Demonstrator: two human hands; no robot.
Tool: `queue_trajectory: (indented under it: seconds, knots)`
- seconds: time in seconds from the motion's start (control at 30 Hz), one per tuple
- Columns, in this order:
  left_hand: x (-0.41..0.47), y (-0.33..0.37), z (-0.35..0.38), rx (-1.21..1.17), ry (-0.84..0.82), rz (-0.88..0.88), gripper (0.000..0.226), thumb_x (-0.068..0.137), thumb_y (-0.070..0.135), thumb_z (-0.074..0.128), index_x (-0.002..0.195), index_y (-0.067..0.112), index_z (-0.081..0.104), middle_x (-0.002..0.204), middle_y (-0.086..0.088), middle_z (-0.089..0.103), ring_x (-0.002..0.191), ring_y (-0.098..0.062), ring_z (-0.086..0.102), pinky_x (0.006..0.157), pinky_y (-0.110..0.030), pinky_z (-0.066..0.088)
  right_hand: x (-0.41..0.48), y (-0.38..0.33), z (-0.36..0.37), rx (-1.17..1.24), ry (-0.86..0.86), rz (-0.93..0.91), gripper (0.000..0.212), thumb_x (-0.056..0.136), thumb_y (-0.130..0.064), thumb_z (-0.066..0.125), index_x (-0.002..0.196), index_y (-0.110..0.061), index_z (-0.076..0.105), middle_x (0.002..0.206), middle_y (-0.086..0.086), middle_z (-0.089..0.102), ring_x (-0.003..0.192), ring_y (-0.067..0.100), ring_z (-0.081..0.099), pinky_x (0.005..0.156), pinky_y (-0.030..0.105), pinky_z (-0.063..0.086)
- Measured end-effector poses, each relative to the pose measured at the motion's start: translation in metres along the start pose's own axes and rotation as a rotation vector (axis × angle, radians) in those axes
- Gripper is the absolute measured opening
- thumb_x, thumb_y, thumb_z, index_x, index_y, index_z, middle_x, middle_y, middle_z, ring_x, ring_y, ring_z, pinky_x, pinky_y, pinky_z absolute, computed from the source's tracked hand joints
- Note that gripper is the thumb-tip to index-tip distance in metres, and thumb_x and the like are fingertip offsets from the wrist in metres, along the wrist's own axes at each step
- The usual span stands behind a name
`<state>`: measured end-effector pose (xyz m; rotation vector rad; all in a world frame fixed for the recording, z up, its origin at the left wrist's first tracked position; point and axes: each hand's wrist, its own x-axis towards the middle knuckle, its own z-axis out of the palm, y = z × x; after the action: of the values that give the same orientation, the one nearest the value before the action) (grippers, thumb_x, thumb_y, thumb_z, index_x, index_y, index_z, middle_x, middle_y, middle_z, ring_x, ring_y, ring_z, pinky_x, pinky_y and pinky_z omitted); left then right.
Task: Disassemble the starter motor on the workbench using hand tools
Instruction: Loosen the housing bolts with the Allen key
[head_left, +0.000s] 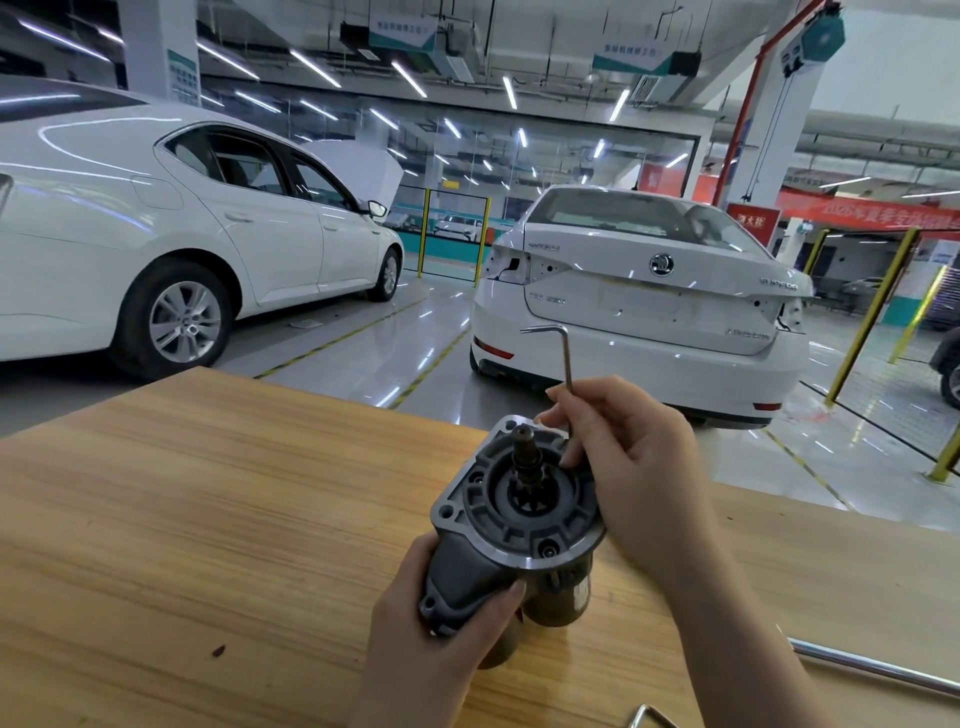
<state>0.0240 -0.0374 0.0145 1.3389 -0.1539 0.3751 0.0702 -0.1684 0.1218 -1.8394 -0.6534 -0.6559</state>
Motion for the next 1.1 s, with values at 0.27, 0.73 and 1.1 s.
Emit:
queue_trajectory:
  seconds: [0.27,0.73,1.1]
  knots:
    - [0.0,0.001,0.0,0.014,0.008,0.005,0.066,0.036,0.044,0.076,0.096,0.021,0.061,0.087,0.01,0.07,0.076,-0.007,0.067,0.062,-0.013,0.05,0.0,-0.003,0.004,0.088,0.08,0.015,0.013,0.075,-0.025,0.07,0.078,-0.025,0.057,0.069,-0.005,0.067,0.05,0.0,0.056,0.051,0.011,0.045]
    - [0.0,-0.003,-0.001,0.012,0.029,0.013,0.055,0.047,0.034,0.086,0.095,0.022,0.062,0.086,0.011,0.071,0.077,-0.005,0.067,0.062,-0.012,0.051,-0.001,0.003,0.008,0.109,0.07,-0.013,0.018,0.087,-0.017,0.059,0.093,-0.034,0.059,0.069,-0.015,0.062,0.056,0.001,0.054,0.055,0.013,0.045]
    - [0.002,-0.007,-0.002,-0.001,0.032,0.036,0.058,0.04,0.043,0.078,0.093,0.024,0.064,0.089,0.006,0.072,0.081,-0.009,0.067,0.067,-0.014,0.051,0.0,0.007,0.008,0.051,0.075,-0.004,0.019,0.09,-0.017,0.056,0.081,-0.034,0.06,0.069,-0.009,0.063,0.056,-0.003,0.054,0.053,0.008,0.039]
